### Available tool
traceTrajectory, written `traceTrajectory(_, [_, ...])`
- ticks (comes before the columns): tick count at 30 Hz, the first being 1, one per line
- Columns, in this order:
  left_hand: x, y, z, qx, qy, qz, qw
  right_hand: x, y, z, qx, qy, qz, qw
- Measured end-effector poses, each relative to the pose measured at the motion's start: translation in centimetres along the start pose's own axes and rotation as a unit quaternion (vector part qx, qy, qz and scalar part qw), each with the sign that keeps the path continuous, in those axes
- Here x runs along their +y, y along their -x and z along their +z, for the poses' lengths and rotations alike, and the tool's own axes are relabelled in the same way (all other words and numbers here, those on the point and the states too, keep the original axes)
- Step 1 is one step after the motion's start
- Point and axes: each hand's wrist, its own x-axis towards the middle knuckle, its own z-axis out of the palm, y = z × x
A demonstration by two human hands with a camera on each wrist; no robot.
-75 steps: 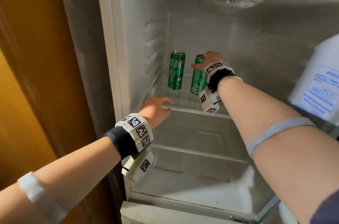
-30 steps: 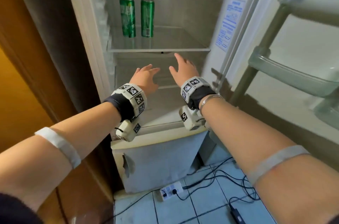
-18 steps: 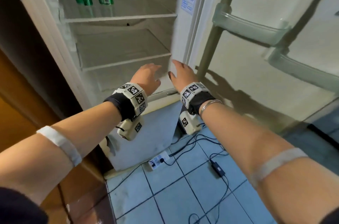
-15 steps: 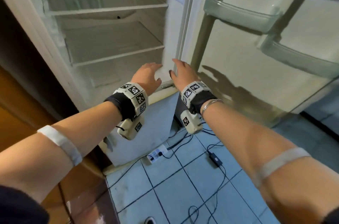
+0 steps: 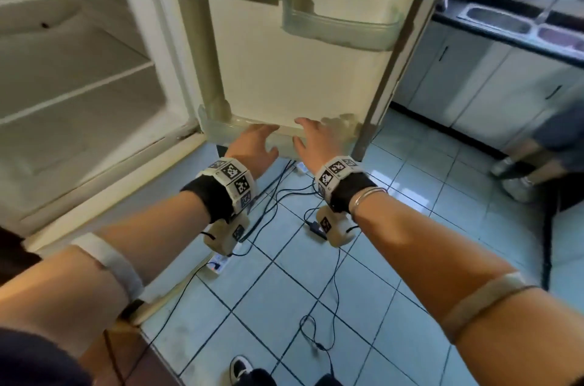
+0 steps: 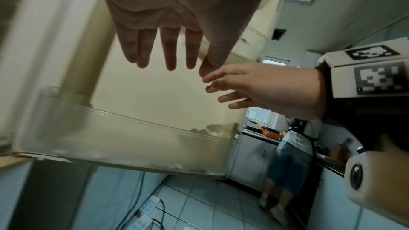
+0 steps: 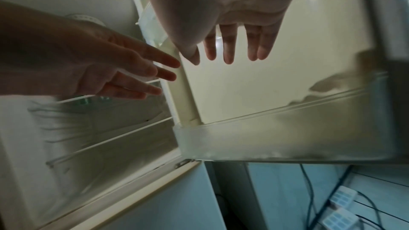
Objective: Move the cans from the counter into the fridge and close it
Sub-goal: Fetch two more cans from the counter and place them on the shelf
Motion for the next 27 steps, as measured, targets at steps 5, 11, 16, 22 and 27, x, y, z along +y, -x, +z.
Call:
traceTrajectory(5, [9.7, 0.3, 6.0, -0.038, 0.015, 0.052, 0.998, 9.1, 5.7, -4.5, 0.015, -0.007, 0.055, 0.998])
traceTrajectory(11, [22.1, 0.8, 13.4, -0.073, 0.031, 0.148, 0.986, 21.3, 13.0, -10.5, 0.043, 0.015, 0.143, 0.989])
traceTrajectory(16, [31.8, 0.5, 18.6, -0.102, 0.017, 0.203, 0.974, 30.3, 18.9, -15.0, 0.078, 0.031, 0.216, 0.973])
traceTrajectory(22, [42.3, 0.0, 25.0, -0.138, 0.001, 0.286, 0.948, 39.4, 25.3, -19.5, 0.117, 0.057, 0.315, 0.940])
traceTrajectory(27, [51.1, 0.0, 30.8, -0.181, 0.005, 0.354, 0.918, 46.5, 30.5, -23.1, 0.162, 0.071, 0.397, 0.901])
